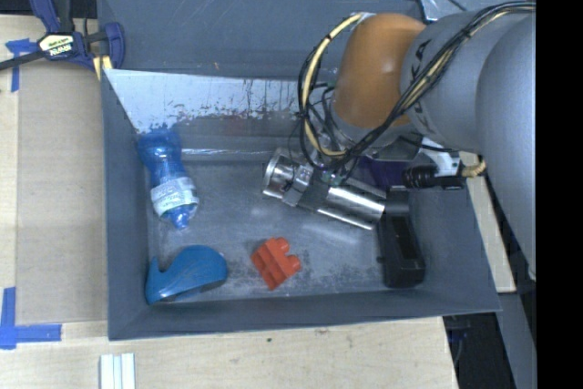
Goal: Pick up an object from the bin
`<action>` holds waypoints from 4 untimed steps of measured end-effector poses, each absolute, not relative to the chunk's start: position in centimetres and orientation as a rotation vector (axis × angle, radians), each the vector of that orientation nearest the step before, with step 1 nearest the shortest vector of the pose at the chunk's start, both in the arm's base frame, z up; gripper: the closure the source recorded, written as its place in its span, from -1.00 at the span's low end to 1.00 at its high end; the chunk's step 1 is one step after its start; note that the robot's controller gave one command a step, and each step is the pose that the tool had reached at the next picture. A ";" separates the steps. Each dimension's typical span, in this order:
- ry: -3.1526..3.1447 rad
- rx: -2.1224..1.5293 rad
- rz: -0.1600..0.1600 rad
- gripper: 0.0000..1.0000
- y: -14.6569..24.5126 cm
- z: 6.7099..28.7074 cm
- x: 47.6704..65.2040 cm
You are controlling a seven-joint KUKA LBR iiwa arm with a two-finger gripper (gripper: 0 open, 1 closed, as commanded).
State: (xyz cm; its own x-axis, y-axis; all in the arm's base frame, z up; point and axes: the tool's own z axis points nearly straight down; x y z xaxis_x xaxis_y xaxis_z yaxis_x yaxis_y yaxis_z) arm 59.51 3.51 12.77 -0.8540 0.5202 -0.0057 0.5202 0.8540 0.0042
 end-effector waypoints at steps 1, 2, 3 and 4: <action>3.113 0.121 0.009 -1.00 2.9 11.8 62.2; 2.947 1.079 0.005 -1.00 4.1 7.1 62.6; 3.111 -0.092 0.006 1.00 3.3 7.3 63.0; 3.109 -0.128 0.009 1.00 3.2 7.3 63.0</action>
Offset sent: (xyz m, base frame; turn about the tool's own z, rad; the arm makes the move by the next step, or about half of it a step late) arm 0.0308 0.0061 -0.0577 0.1658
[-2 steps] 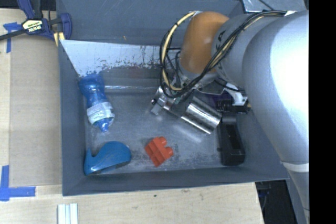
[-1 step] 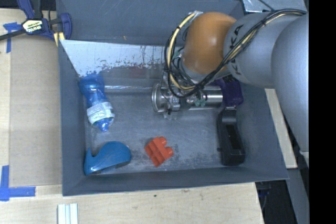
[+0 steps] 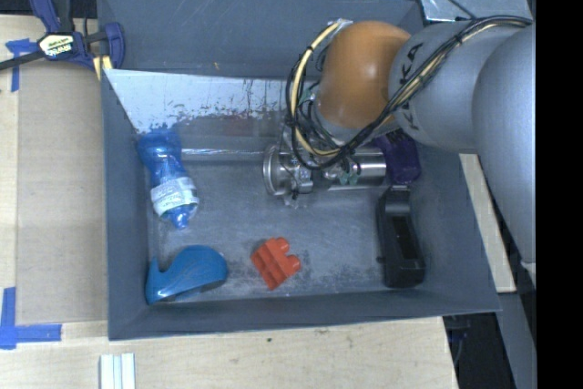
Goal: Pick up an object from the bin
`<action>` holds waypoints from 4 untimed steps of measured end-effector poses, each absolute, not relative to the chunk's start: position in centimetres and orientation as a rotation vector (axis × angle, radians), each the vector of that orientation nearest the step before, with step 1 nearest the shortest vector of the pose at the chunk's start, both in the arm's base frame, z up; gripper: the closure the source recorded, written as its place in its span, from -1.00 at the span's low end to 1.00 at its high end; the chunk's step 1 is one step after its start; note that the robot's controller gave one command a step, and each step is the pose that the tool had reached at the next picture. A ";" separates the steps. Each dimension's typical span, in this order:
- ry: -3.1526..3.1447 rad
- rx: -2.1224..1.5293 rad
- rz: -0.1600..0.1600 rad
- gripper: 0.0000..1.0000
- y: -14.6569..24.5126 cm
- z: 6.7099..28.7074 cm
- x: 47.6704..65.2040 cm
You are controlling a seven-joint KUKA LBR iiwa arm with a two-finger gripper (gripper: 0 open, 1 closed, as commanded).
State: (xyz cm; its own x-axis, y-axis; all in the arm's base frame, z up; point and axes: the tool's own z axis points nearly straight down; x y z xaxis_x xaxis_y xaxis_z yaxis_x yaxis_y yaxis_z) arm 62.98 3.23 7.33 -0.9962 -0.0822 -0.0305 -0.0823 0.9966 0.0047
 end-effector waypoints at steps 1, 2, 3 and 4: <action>3.111 -0.092 0.008 1.00 3.3 7.6 62.9; 3.107 -0.126 0.011 1.00 3.2 9.8 63.0; 3.108 -0.092 0.010 1.00 3.3 10.9 62.9; 3.104 -0.124 0.012 1.00 3.2 15.8 63.1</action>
Offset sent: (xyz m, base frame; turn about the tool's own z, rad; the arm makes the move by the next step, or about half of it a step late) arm 0.0002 0.0000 0.0258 0.0000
